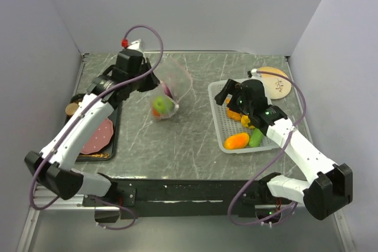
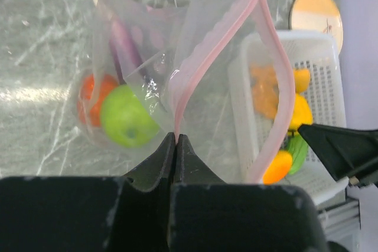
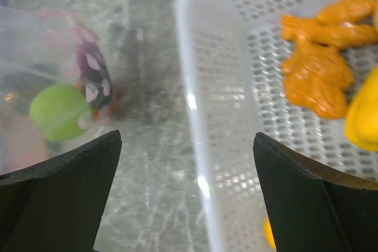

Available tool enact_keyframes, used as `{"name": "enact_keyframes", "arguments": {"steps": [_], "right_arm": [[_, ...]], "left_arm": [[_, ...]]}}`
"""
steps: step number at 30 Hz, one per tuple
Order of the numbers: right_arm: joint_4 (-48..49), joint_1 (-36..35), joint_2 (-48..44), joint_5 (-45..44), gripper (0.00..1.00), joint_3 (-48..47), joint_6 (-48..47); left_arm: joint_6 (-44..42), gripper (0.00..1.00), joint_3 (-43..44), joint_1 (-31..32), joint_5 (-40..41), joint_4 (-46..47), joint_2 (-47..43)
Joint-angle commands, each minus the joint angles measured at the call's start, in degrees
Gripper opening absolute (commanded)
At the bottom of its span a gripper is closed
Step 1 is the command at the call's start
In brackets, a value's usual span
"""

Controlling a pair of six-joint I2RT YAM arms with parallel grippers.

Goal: Place the food in the zip-top bag and seal the zipper
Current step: Pick up the fake vegetable from the bin.

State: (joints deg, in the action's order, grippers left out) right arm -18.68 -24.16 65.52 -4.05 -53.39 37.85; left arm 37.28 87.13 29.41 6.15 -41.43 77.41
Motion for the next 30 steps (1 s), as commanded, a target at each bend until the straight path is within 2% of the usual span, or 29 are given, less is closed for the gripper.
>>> {"name": "enact_keyframes", "arguments": {"steps": [1,4,6,9,11,13,18,24,26,30], "right_arm": [[0.57,1.66,-1.71,-0.95,1.00,1.79,0.39],[-2.58,3.33,-0.22,-2.26,1.00,0.31,0.48],[-4.26,3.86,0.40,-4.47,1.00,-0.49,0.13],[-6.54,4.91,1.98,-6.49,1.00,-1.45,0.38],[-9.34,5.35,4.26,-7.80,1.00,-2.95,0.83],[-11.98,5.79,6.10,-11.67,1.00,-4.09,1.44],[-12.61,7.46,5.94,-13.17,1.00,-1.90,1.97],[-13.50,8.34,3.49,-20.20,1.00,0.73,4.17],[-10.00,9.56,1.20,-18.10,1.00,3.63,3.20],[-11.37,11.50,2.94,-18.44,1.00,3.21,2.76]], "left_arm": [[-0.37,0.01,3.99,1.09,0.93,-0.74,-2.44],[-1.41,0.01,4.72,1.18,2.99,-1.11,-2.79],[-2.56,0.01,3.66,1.00,0.54,-1.10,-1.22],[-1.95,0.01,1.47,1.00,-7.44,0.02,1.86],[0.24,0.01,-3.09,1.09,-14.13,5.55,1.96],[1.74,0.01,-7.30,1.35,-16.60,10.99,1.52],[1.57,0.01,-8.56,2.14,-17.75,11.28,4.32],[0.34,0.01,-9.44,2.14,-19.60,12.25,5.30],[-0.10,0.01,-8.91,2.23,-19.69,11.81,5.56],[-0.28,0.01,-8.47,2.23,-18.99,11.10,5.22]]}}
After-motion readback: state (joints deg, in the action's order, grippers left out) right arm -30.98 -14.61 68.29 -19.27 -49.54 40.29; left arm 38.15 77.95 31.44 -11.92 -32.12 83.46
